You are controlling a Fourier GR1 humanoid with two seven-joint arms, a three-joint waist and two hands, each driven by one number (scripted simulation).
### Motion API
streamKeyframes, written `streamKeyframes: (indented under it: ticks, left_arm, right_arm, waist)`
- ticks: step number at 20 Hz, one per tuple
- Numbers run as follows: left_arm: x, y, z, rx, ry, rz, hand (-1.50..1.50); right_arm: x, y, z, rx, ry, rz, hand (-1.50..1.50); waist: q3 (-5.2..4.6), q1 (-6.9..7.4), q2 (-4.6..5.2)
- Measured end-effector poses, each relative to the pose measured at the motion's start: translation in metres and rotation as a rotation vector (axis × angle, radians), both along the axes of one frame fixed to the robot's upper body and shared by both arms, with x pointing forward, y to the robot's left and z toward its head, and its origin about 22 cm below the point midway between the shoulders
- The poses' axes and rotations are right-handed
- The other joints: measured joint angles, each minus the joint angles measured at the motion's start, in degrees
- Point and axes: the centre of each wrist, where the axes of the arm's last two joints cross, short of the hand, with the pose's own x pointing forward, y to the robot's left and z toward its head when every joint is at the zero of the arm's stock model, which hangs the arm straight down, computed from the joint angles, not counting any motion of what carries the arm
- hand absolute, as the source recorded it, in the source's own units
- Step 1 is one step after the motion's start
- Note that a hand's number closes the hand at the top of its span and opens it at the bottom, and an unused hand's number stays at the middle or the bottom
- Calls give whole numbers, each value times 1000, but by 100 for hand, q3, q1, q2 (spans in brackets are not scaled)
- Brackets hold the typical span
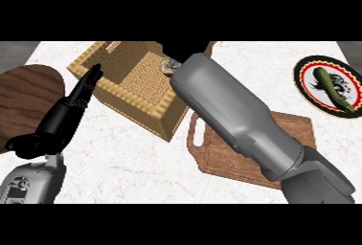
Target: Pick the cupcake from the cutting board and place it in the basket
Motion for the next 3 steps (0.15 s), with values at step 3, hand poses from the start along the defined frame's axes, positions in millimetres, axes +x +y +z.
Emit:
streamKeyframes:
  ticks: [3]
  left_arm:
    - [-2, 3, -1, 0, 9, 14, 0]
  right_arm:
    - [1, -3, 11, 95, -20, 3, -150]
  waist:
    - [3, -77, -28]
